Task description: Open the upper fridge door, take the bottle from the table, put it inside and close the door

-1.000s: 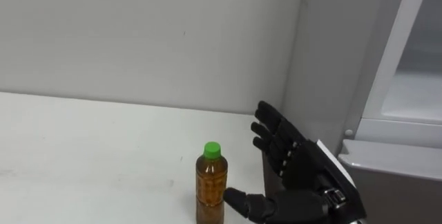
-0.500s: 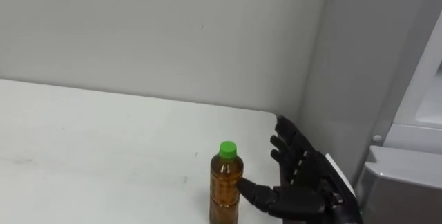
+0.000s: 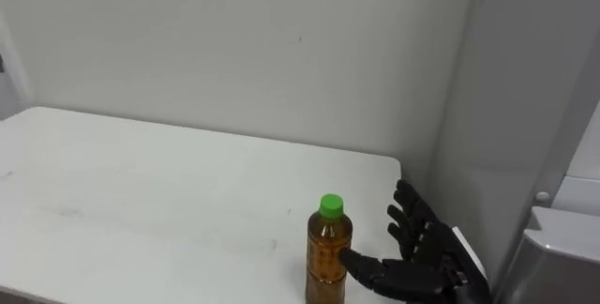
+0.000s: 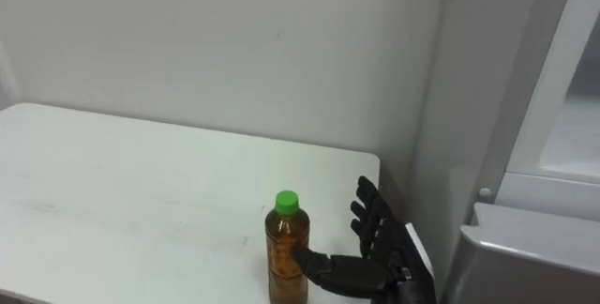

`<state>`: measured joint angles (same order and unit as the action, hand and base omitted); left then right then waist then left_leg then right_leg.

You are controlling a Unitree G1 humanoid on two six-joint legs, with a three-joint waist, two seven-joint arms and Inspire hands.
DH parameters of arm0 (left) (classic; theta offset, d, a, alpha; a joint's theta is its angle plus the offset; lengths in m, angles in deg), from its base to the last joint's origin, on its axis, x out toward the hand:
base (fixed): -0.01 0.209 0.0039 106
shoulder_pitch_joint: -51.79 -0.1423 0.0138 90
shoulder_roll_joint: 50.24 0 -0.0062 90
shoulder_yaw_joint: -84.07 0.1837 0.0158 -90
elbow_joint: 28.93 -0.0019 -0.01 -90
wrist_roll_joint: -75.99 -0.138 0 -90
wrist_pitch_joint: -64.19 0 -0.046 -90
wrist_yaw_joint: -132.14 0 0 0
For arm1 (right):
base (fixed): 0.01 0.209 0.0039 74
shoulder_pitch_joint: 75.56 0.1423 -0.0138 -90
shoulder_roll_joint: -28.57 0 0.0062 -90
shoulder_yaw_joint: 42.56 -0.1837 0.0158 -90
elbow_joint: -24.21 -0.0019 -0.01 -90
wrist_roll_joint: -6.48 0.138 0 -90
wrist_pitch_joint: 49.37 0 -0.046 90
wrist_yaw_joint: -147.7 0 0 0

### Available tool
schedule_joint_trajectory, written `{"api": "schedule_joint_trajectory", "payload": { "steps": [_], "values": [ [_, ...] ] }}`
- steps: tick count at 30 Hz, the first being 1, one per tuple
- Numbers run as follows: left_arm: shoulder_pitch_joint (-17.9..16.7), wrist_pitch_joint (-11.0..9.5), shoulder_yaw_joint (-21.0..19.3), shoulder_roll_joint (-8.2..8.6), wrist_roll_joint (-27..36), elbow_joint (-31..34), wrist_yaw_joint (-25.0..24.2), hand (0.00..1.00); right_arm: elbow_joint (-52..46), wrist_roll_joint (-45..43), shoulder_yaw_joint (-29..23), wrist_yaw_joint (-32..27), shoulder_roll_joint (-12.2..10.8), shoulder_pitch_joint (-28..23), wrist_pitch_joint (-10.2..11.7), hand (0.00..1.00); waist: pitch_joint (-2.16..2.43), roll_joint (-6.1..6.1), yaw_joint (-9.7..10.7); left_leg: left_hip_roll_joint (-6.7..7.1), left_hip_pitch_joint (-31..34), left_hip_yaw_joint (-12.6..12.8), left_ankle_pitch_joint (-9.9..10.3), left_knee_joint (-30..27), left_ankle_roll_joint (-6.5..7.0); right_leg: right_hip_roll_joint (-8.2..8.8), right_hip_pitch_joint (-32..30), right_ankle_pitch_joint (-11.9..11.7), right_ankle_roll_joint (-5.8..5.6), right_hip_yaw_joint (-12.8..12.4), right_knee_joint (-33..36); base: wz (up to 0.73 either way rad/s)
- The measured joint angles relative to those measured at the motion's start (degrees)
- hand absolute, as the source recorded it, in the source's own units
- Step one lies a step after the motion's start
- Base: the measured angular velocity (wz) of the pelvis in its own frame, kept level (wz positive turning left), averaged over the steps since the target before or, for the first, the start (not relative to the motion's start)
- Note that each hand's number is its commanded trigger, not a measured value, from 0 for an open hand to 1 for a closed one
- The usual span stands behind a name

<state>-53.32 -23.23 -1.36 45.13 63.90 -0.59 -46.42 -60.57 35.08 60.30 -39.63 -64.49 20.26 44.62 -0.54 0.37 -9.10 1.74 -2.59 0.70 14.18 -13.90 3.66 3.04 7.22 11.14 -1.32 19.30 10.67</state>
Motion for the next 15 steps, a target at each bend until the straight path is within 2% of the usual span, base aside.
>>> {"api": "schedule_joint_trajectory", "payload": {
  "steps": [3,8,15],
  "values": [
    [-0.09,0.01,-0.40,0.00,-0.01,0.39,0.00,0.00,1.35,-2.22,0.05,-0.01,0.01,0.03,0.00,0.00,0.08,0.56,-0.94,0.00,0.20,-0.06,0.00,0.04,0.00,0.11,-0.06,0.01,-0.02,0.99,0.05,0.05],
    [-0.40,0.56,-0.39,0.00,0.02,1.47,0.02,0.00,4.52,-4.18,1.84,-0.06,0.07,1.56,0.00,0.00,0.04,1.78,-1.21,0.01,0.89,-0.44,-0.02,-0.40,-0.01,0.23,-0.07,0.01,-0.02,2.30,0.03,0.13],
    [-0.97,0.79,-0.35,-0.06,0.10,2.54,0.04,0.00,5.77,-4.18,3.64,-0.89,0.12,2.26,0.00,0.00,0.02,1.95,-2.52,0.11,1.26,-1.03,-0.02,-1.29,-0.01,0.35,0.19,0.01,-0.02,2.86,-0.05,0.09]
  ]
}}
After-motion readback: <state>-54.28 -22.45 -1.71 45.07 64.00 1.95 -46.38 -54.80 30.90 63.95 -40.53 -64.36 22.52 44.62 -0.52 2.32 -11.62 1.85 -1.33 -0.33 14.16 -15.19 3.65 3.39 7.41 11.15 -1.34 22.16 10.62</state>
